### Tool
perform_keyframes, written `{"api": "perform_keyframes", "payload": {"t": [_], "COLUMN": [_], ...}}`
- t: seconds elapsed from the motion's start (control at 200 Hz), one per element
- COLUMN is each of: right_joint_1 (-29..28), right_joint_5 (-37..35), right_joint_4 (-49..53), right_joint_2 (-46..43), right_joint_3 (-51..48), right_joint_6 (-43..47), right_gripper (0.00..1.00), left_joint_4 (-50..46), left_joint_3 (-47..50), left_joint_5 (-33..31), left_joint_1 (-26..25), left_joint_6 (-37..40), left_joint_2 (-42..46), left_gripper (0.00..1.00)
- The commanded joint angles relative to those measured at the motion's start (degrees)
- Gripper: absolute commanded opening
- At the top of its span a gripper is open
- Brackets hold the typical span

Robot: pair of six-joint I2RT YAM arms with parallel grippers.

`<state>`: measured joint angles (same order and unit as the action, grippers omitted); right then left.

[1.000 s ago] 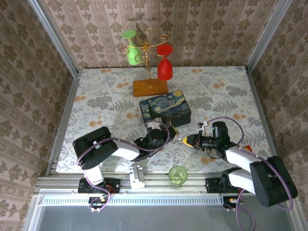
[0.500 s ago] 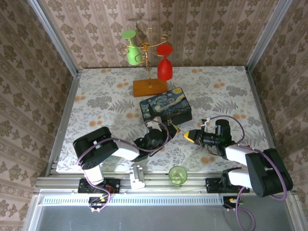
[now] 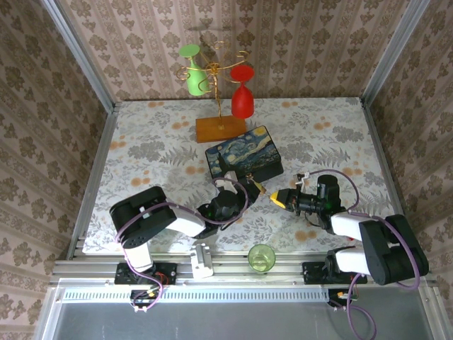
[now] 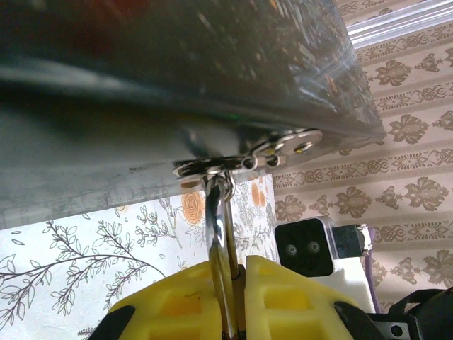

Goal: Unlock the padlock with the key

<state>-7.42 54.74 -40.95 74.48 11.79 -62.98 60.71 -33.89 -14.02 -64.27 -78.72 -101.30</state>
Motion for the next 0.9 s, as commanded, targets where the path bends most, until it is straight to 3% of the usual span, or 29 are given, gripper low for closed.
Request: {"api": "perform_keyframes", "payload": {"t": [0.0, 0.38, 0.625, 0.895], "right_joint_1": [0.3, -2.1, -2.2, -2.1], "right_joint_5": [1.3, -2.1, -6.3, -5.5], "right_joint_4": [-8.3, -12.2, -10.3, 0.8], "right_joint_2": [2.1, 4.9, 1.0, -1.2], "right_joint_3": [0.8, 0.9, 0.5, 6.2], "right_joint_6": [-4.5, -5.3, -0.8, 6.1], "right_gripper": [0.0, 0.0, 0.0, 0.0], "left_joint_4": [7.1, 12.3, 7.5, 4.3], "left_joint_3": [-1.2, -2.6, -3.5, -4.1], "left_joint_5": [1.5, 1.4, 2.6, 4.2], "left_joint_1": [0.3, -0.9, -1.2, -1.8], "left_joint_6": [-1.4, -5.0, -4.1, -3.6], "left_joint_2": [-0.2, -3.7, -0.3, 1.1], "left_gripper": [0.0, 0.0, 0.0, 0.0]}}
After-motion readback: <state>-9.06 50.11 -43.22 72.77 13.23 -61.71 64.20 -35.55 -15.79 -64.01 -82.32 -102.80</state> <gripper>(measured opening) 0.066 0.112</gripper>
